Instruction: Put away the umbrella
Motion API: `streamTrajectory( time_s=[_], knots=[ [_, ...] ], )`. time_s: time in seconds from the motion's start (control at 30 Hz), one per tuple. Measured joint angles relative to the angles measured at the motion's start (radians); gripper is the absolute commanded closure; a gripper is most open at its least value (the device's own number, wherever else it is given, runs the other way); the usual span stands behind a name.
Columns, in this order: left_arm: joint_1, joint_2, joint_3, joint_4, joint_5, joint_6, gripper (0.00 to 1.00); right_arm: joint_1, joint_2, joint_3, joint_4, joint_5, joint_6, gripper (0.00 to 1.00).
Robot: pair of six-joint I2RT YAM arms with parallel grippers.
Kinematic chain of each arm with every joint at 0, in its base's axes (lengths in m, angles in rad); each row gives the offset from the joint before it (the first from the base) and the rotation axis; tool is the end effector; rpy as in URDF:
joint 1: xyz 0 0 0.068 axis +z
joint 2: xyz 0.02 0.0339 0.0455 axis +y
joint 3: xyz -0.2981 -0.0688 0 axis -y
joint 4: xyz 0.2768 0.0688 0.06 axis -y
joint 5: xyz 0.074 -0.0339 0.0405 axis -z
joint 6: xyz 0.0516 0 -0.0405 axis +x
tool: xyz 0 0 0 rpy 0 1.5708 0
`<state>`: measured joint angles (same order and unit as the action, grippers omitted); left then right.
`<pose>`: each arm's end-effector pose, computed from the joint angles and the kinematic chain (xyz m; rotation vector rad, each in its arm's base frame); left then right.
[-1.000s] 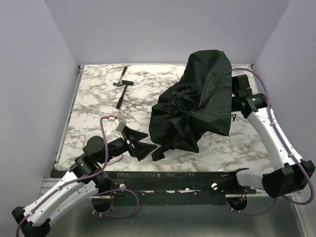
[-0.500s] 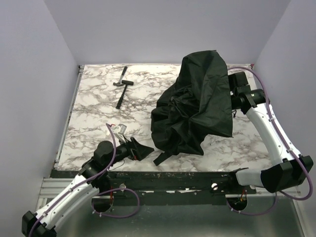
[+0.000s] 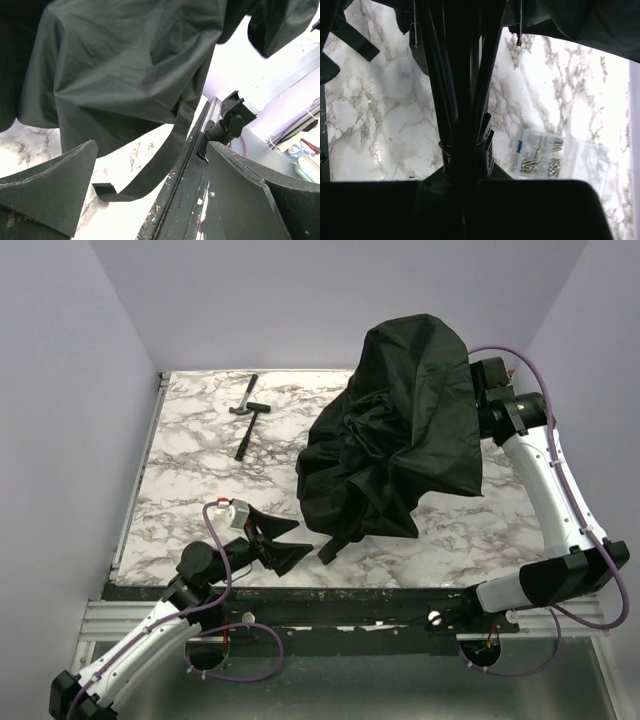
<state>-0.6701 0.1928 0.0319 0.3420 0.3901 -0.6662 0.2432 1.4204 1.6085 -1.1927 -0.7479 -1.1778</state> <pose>0.0897 -0.0961 0.2074 0.3607 1.5087 -1.3560 0.2789 0.1053 0.4246 -1.6781 1.5528 0.4981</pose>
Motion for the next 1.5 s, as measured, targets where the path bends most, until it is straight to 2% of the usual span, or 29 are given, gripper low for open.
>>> streamTrajectory(
  time_s=[0.1, 0.23, 0.4, 0.57, 0.77, 0.97, 1.23, 1.5],
  knots=[
    [-0.021, 0.047, -0.011, 0.062, 0.010, 0.021, 0.07, 0.000, 0.028, 0.088, -0.038, 0.000, 0.000, 1.00],
    [-0.100, 0.120, -0.012, 0.124, 0.011, 0.099, 0.07, 0.000, 0.062, 0.200, -0.095, 0.001, -0.002, 1.00],
    [-0.169, 0.220, -0.003, 0.171, 0.011, 0.309, 0.02, 0.000, 0.094, 0.319, -0.167, 0.003, -0.007, 1.00],
    [-0.170, 0.277, -0.008, 0.295, 0.011, 0.504, 0.01, 0.000, 0.095, 0.364, -0.203, 0.004, -0.009, 1.00],
    [-0.170, 0.367, -0.010, 0.442, 0.016, 0.639, 0.06, 0.000, 0.090, 0.370, -0.214, 0.003, -0.010, 1.00],
    [-0.170, 0.549, -0.011, 0.493, 0.098, 0.687, 0.11, 0.000, 0.062, 0.368, -0.217, 0.003, -0.016, 1.00],
    [-0.170, 0.764, -0.010, 0.579, 0.176, 0.692, 0.24, 0.000, 0.013, 0.364, -0.220, -0.006, -0.020, 1.00],
    [-0.170, 0.932, 0.014, 0.689, 0.201, 0.691, 0.27, 0.000, 0.008, 0.342, -0.224, -0.023, -0.019, 1.00]
  ],
)
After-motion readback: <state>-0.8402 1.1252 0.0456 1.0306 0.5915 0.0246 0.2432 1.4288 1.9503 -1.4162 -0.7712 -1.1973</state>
